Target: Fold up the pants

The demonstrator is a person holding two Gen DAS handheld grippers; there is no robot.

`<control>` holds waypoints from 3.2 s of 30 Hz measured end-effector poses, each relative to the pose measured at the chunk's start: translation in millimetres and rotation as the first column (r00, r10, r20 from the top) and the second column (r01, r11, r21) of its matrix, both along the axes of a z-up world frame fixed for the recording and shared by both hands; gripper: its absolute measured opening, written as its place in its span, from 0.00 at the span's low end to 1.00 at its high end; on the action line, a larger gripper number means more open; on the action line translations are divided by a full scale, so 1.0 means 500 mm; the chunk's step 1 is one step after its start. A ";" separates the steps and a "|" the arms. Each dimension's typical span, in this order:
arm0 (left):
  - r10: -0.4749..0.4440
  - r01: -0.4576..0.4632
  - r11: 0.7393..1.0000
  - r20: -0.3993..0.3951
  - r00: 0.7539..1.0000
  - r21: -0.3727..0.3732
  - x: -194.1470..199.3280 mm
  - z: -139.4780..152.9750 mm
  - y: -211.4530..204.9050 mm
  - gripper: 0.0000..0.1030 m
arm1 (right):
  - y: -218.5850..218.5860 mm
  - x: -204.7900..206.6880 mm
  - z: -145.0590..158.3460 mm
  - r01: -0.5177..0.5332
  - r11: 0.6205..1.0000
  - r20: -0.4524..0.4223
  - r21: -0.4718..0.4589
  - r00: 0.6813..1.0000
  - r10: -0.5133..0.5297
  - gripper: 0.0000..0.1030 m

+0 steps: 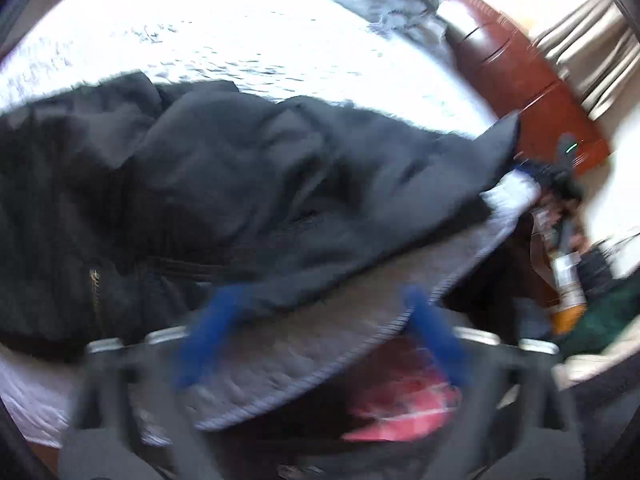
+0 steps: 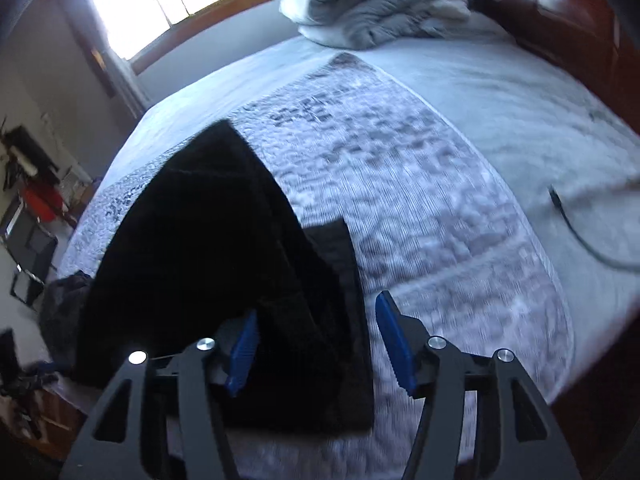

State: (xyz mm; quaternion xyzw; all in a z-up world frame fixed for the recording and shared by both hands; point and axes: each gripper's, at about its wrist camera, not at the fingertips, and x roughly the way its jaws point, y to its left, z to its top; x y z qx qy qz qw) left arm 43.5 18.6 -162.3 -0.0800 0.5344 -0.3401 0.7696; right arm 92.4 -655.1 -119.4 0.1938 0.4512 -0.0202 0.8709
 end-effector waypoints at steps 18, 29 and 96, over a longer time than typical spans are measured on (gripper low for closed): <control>0.555 -0.580 0.808 0.192 0.809 0.108 0.069 0.011 0.181 0.95 | 0.037 -0.162 0.043 0.035 0.881 -0.053 0.471 0.999 -0.012 0.75; 0.551 -0.581 0.809 0.224 0.804 0.093 0.045 0.021 0.184 0.95 | 0.112 -0.005 -0.064 0.449 0.713 -0.420 0.538 0.876 -0.235 0.86; 0.855 -0.842 0.498 0.044 0.517 0.207 0.142 -0.117 0.298 0.97 | -0.070 0.133 -0.014 0.121 0.946 -0.051 0.300 0.993 -0.111 0.13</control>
